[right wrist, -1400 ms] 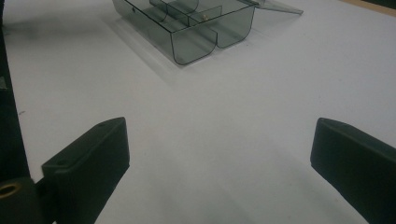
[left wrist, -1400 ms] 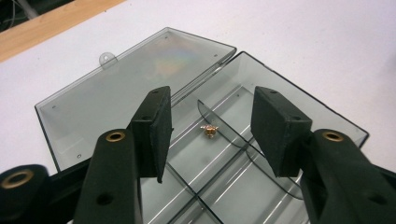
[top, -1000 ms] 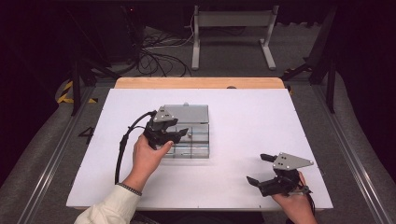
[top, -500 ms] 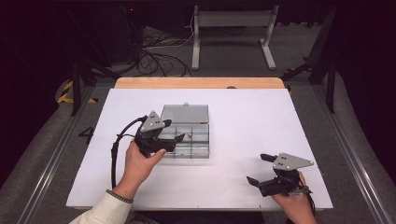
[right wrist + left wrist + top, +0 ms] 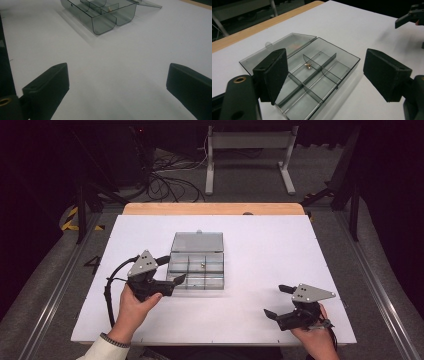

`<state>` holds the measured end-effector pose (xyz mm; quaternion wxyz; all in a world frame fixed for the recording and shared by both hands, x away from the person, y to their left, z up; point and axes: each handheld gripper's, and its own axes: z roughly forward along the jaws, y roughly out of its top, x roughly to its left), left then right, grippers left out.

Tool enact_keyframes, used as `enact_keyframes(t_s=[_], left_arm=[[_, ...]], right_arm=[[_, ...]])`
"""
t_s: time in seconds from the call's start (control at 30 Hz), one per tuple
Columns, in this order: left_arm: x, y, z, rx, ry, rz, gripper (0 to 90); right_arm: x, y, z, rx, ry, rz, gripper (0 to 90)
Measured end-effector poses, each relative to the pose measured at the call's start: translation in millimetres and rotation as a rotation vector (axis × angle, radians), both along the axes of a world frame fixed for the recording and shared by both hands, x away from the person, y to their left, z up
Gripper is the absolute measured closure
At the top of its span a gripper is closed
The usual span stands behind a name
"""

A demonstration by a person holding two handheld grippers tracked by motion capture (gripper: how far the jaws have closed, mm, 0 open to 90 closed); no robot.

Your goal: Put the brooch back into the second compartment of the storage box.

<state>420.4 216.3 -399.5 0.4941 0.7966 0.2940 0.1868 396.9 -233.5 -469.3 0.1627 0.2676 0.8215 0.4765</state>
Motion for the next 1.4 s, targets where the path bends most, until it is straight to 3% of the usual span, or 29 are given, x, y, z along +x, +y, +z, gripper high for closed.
enact_keyframes(t_s=[0.33, 0.6, 0.93, 1.4], left_arm=[[-19.7, 24.1, -15.3, 0.019, -0.045, 0.025, 17.4], [-33.8, 45.7, -31.7, -0.011, -0.036, 0.039, 17.4], [-49.6, 60.3, -48.8, -0.026, -0.036, 0.043, 16.0], [-66.5, 72.1, -70.1, 0.015, -0.01, 0.052, 13.1]], right_arm=[[0.0, 0.2, 0.0, -0.003, 0.001, 0.0, 5.0], [0.3, 0.7, -0.5, -0.002, 0.004, -0.001, 5.0], [0.0, 0.4, -0.2, 0.0, 0.002, 0.002, 5.0], [-1.0, 0.3, 0.3, 0.0, 0.0, 0.006, 4.9]])
